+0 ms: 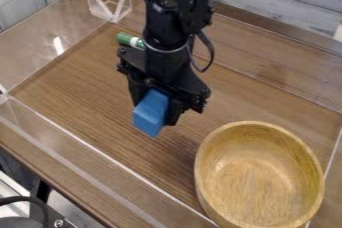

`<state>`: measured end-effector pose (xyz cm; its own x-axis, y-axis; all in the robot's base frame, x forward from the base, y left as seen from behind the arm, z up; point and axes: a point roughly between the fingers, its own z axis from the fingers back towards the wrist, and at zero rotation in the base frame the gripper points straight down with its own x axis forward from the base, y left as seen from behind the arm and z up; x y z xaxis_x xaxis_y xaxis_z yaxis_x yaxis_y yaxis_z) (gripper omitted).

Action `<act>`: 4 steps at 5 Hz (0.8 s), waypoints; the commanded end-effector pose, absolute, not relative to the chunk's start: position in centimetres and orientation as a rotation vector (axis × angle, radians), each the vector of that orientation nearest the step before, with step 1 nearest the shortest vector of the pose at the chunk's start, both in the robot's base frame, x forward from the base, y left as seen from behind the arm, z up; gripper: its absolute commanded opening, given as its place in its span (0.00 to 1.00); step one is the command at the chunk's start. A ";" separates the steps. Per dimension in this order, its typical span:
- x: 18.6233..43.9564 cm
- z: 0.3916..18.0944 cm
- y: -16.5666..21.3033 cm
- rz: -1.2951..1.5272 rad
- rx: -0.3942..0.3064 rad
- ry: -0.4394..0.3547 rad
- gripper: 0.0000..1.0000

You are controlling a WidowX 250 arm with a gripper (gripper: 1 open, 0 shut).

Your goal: Remove the blue block from inside the brown bowl and put it on the table

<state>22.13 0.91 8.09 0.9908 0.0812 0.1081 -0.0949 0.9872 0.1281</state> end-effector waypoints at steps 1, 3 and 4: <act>22.8 8.4 1.2 0.102 0.130 -0.133 0.00; 23.0 7.6 1.5 0.111 0.127 -0.133 1.00; 23.0 7.8 1.5 0.112 0.126 -0.128 1.00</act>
